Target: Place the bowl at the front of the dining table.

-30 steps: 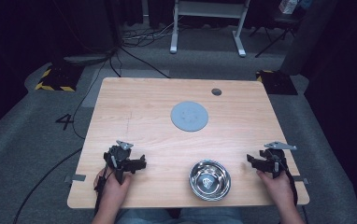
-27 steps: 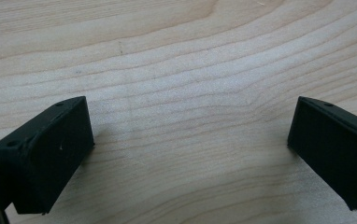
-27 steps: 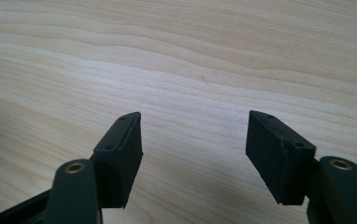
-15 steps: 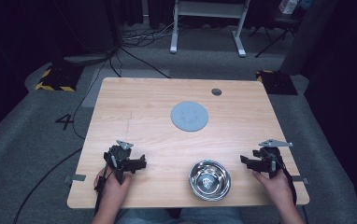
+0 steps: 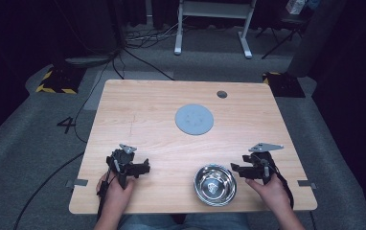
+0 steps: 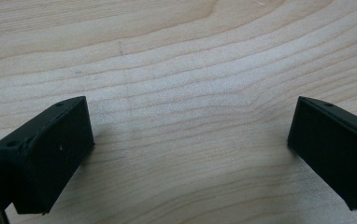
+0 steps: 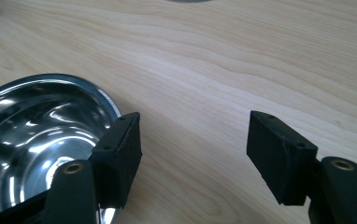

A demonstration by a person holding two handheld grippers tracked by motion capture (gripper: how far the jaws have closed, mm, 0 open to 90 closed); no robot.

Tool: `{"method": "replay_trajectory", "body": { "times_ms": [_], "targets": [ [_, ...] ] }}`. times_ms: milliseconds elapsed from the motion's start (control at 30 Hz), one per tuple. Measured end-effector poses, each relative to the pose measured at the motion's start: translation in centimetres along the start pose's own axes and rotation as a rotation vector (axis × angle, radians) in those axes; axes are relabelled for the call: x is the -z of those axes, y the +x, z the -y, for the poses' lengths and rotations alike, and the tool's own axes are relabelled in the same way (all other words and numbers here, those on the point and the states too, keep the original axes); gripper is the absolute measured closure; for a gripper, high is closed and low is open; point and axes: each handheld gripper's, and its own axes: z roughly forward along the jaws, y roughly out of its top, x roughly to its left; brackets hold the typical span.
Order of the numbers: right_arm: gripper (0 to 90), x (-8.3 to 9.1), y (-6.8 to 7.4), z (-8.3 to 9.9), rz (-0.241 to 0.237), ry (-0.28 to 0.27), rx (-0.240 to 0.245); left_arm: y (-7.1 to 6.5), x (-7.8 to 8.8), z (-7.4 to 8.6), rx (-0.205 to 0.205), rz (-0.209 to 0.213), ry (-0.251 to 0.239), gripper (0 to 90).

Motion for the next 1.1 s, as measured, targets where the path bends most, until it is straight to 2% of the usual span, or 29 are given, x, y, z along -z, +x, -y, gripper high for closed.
{"method": "replay_trajectory", "body": {
  "times_ms": [200, 500, 533, 567, 600, 633, 733, 800, 867, 967, 1000, 1100],
  "targets": [
    [35.1, -0.6, 1.4, -0.4, -0.038, 0.009, 0.018, 0.0, 0.0, 0.0, 0.0, 0.0, 0.001, 0.4],
    [35.2, -1.5, 2.8, -1.1, -0.066, 0.027, 0.05, 0.0, 0.0, 0.0, 0.0, 0.0, 0.0, 0.4],
    [35.2, -1.6, 2.9, -1.2, -0.07, 0.031, 0.051, 0.0, 0.0, 0.0, 0.0, 0.0, 0.0, 0.4],
    [35.4, -1.9, 2.9, -1.2, -0.107, 0.044, 0.038, 0.0, 0.0, 0.0, 0.0, 0.0, 0.001, 0.4],
    [35.4, -1.9, 2.9, -1.2, -0.107, 0.044, 0.038, 0.0, 0.0, 0.0, 0.0, 0.0, 0.001, 0.4],
    [35.8, -2.0, 2.9, -1.2, -0.128, 0.05, 0.023, 0.0, 0.0, 0.0, 0.0, 0.0, 0.001, 0.4],
    [37.0, -2.5, 2.8, -1.2, -0.125, 0.073, 0.017, 0.0, 0.0, 0.0, 0.0, 0.0, 0.0, 0.4],
    [39.2, -3.0, 2.6, -1.0, -0.105, 0.109, 0.011, 0.0, 0.0, 0.0, 0.0, 0.0, 0.001, 0.4],
    [40.4, -3.3, 2.6, -1.0, -0.107, 0.123, 0.004, 0.0, 0.0, 0.0, 0.0, 0.0, 0.0, 0.4],
    [45.0, -4.0, 2.4, -0.8, -0.139, 0.183, -0.003, 0.0, 0.0, 0.0, 0.0, 0.0, 0.0, 0.4],
    [49.1, -4.5, 2.4, -0.7, -0.159, 0.226, -0.006, 0.0, 0.0, 0.0, 0.0, 0.0, 0.0, 0.4],
    [52.0, -4.9, 2.4, -0.6, -0.173, 0.257, -0.005, 0.0, 0.0, 0.0, 0.001, 0.0, 0.0, 0.4]
  ]
}}
